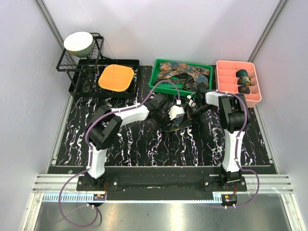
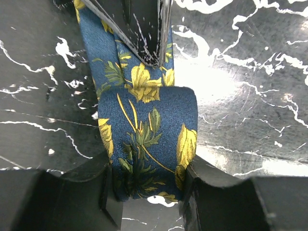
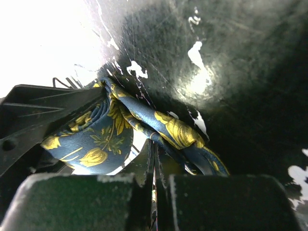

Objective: Roll the ties
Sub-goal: Roll the tie at the center of the board.

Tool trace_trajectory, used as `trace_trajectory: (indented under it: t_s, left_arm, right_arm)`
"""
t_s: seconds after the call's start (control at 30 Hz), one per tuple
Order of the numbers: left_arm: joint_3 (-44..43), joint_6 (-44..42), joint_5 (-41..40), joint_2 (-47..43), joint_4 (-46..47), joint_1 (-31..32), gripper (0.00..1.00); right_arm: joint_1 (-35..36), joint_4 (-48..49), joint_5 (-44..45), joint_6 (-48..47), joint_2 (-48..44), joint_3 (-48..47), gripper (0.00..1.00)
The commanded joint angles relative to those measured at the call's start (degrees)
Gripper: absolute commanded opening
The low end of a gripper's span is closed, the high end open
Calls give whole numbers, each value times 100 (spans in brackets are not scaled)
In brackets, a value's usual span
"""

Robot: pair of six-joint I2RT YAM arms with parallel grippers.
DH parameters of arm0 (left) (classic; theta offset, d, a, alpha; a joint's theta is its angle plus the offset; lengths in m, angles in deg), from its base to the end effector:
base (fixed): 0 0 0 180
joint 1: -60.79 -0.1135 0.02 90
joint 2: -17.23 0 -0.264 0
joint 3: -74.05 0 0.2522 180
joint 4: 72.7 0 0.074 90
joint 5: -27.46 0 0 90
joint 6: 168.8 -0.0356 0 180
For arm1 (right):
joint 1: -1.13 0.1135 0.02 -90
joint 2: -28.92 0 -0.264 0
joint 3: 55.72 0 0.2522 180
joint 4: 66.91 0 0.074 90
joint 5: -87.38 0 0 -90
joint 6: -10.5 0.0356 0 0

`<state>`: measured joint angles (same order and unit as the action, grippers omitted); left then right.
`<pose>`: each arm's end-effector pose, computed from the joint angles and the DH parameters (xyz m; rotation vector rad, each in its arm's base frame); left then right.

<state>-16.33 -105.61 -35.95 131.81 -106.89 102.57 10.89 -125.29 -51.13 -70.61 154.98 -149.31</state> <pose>0.2991 -0.2886 0.1601 1.5906 2.0270 -0.6971 0.3766 0.0918 0.0939 0.0116 -2.7379 -1.2140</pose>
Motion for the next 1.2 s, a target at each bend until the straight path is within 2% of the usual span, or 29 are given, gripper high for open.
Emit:
trace_trajectory:
  t_s: [0.0, 0.13, 0.3, 0.37, 0.43, 0.47, 0.5, 0.53, 0.73, 1.0, 1.03, 1.13, 1.17]
  left_arm:
    - [-502, -131, -776, 494, -1499, 102, 0]
    - [-1160, -237, -1156, 1056, -2104, 216, 0]
    - [-1312, -369, -1244, 1189, -2475, 217, 0]
    - [-1347, -430, -1209, 1206, -2545, 217, 0]
    - [-1390, -466, -1200, 1242, -2580, 234, 0]
    - [-1417, -474, -1191, 1259, -2615, 225, 0]
    - [-1452, -475, -1182, 1303, -2650, 234, 0]
    - [-1470, -492, -1182, 1303, -2677, 243, 0]
    - [-1540, -501, -1077, 1365, -2677, 243, 0]
    - [-1637, -580, -875, 1461, -2721, 234, 1]
    - [-1637, -589, -866, 1470, -2721, 234, 1]
    - [-1646, -606, -787, 1470, -2721, 234, 1]
    - [-1646, -615, -761, 1479, -2721, 234, 3]
  right_arm:
    - [-150, 59, 1073, -132, 112, 240, 0]
    - [-185, 6, 669, -194, -28, 196, 7]
    - [-457, -38, -254, -194, -380, -23, 34]
    - [-519, -38, -596, -221, -573, -103, 41]
    - [-528, 6, -904, -290, -688, -59, 55]
    - [-519, 41, -1045, -247, -697, -24, 57]
    - [-519, 102, -1186, -238, -706, 81, 67]
    - [-484, 198, -1257, -221, -688, 108, 68]
    - [-63, 594, -1371, -387, -653, 336, 68]
    - [166, 1078, -1617, -493, -389, 451, 66]
    - [184, 1131, -1626, -467, -389, 460, 64]
    - [219, 1157, -1635, -493, -328, 495, 48]
    - [219, 1157, -1592, -502, -293, 504, 37]
